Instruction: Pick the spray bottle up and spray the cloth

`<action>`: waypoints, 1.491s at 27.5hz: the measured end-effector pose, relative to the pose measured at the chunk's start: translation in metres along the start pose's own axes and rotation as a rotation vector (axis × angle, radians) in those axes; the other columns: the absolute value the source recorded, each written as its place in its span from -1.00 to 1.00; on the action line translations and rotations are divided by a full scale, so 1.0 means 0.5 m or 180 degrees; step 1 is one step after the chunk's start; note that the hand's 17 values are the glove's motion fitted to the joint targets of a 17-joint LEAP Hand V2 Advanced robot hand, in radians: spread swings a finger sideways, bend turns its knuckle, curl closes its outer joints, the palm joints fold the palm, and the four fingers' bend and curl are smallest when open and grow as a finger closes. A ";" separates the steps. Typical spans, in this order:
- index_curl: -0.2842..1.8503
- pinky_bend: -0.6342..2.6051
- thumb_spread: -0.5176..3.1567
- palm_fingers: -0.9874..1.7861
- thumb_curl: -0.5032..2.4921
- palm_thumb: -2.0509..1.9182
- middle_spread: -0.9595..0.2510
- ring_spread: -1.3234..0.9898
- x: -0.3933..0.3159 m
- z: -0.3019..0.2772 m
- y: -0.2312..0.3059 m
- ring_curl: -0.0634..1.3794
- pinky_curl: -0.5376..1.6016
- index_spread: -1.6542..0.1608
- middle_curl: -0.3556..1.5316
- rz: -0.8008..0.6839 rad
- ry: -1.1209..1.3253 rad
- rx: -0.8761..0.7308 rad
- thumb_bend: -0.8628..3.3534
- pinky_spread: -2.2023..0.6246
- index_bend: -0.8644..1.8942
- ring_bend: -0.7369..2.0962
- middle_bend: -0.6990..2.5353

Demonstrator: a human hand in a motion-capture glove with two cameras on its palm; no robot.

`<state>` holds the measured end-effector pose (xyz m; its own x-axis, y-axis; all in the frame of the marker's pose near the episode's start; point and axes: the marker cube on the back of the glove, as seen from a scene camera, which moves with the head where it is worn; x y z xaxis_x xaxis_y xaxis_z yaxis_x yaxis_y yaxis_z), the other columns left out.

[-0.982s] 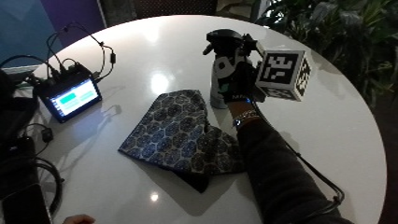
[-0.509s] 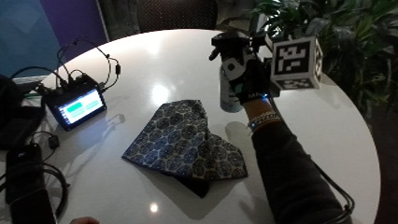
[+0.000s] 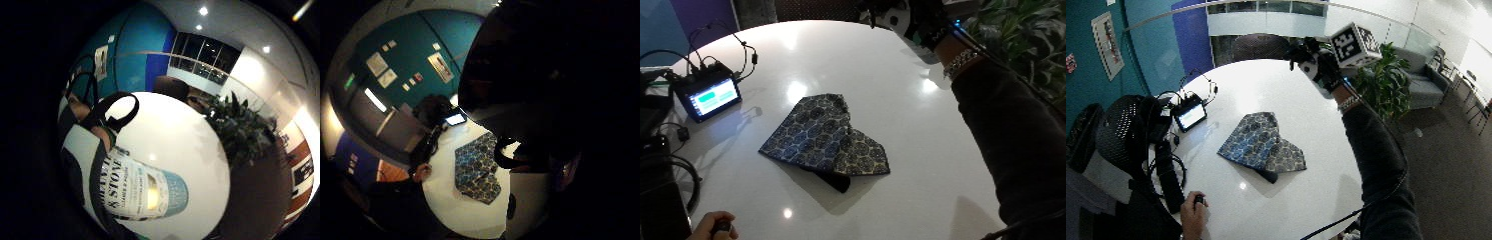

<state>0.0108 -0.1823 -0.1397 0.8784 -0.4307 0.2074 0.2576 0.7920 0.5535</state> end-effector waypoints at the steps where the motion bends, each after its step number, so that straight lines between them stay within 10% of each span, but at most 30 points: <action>1: -0.27 -0.34 -0.24 0.65 -0.29 0.48 0.26 -0.01 -0.008 -0.009 -0.008 -0.32 -0.14 0.51 -0.12 -0.0079 0.0130 -0.0065 -0.60 0.41 -0.24 -0.08 -0.33; 24: -0.25 -0.32 -0.30 0.66 -0.24 0.48 0.24 -0.01 -0.179 0.198 0.134 -0.32 -0.14 0.50 -0.11 -0.2368 0.2000 -0.1611 -0.60 0.40 -0.24 -0.07 -0.33; 41: -0.25 -0.32 -0.31 0.65 -0.22 0.47 0.23 -0.01 -0.219 0.253 0.178 -0.32 -0.14 0.50 -0.10 -0.1937 0.1178 -0.1731 -0.60 0.39 -0.24 -0.07 -0.33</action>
<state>-0.1133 -0.1197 -0.0110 0.5767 -0.7505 -0.3227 0.7938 0.6081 0.0044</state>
